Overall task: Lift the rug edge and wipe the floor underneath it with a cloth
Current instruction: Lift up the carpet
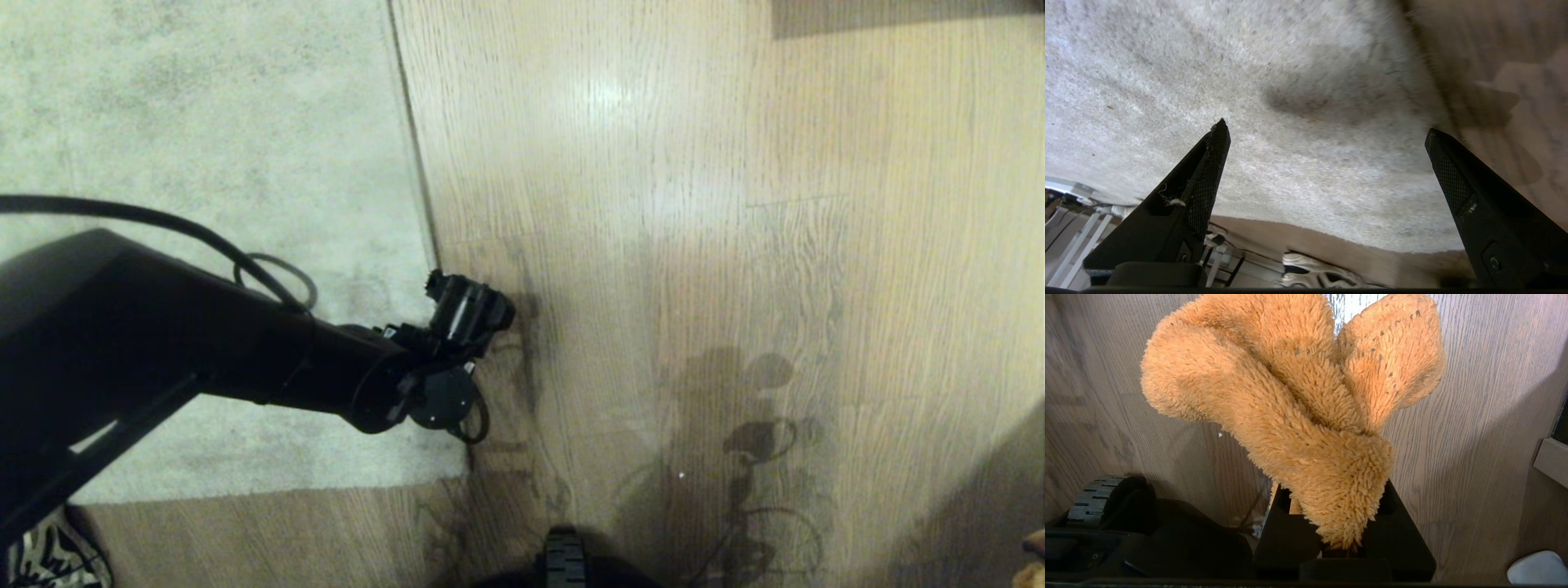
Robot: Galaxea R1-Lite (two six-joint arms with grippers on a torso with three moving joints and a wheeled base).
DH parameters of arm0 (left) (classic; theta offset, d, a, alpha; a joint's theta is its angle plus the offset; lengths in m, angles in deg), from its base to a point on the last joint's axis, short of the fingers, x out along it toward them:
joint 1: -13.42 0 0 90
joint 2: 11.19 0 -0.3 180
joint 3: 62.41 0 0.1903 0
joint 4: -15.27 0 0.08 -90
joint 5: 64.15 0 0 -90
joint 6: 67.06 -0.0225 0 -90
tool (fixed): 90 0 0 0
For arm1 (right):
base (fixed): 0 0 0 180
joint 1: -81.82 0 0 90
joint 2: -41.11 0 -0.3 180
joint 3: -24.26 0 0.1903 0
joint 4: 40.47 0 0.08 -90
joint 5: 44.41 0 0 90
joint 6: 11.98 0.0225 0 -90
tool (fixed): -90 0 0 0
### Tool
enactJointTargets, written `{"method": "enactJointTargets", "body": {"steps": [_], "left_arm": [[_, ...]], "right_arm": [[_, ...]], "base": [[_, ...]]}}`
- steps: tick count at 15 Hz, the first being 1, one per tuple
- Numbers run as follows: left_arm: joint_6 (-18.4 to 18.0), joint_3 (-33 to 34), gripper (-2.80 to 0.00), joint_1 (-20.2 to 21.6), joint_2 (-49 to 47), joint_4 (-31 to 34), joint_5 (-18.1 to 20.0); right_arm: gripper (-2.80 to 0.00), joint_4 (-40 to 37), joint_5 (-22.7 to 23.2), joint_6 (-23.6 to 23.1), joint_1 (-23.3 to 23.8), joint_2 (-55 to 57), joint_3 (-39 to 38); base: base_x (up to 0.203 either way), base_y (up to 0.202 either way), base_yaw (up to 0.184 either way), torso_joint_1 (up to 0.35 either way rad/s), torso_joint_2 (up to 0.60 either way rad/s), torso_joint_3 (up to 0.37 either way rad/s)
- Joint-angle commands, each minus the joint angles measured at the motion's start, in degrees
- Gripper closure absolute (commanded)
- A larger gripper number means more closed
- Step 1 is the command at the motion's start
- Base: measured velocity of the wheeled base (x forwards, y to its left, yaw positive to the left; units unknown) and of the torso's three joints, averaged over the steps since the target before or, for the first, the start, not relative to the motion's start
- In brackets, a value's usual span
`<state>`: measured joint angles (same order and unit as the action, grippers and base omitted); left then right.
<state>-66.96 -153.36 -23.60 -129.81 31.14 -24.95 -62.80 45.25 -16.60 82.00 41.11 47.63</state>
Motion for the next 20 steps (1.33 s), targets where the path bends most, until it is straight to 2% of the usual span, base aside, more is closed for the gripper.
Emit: {"method": "enactJointTargets", "body": {"steps": [1, 4, 8, 15, 20], "left_arm": [[0.0, 0.1, -2.8, 0.5, -0.1, -0.1, -0.4], [-0.2, 0.3, -2.8, 1.2, 0.4, 0.0, -1.3], [-2.1, 0.6, -2.8, 2.1, 1.2, -0.1, -4.0], [-2.1, 0.3, -2.8, 1.8, 2.1, -0.4, -3.5], [-2.1, -5.4, -2.8, 0.0, -1.1, -0.4, -3.5]], "right_arm": [[0.0, 0.0, 0.0, 0.0, 0.0, 0.1, 0.0], [0.0, 0.0, 0.0, 0.0, 0.0, 0.1, 0.0], [0.0, 0.0, 0.0, 0.0, 0.0, 0.1, 0.0], [0.0, 0.0, 0.0, 0.0, 0.0, 0.1, 0.0], [0.0, 0.0, 0.0, 0.0, 0.0, 0.1, 0.0]], "base": [[0.0, 0.0, 0.0, 0.0, 0.0, 0.0], [0.0, 0.0, 0.0, 0.0, 0.0, 0.0], [0.0, 0.0, 0.0, 0.0, 0.0, 0.0], [0.0, 0.0, 0.0, 0.0, 0.0, 0.0], [0.0, 0.0, 0.0, 0.0, 0.0, 0.0]]}}
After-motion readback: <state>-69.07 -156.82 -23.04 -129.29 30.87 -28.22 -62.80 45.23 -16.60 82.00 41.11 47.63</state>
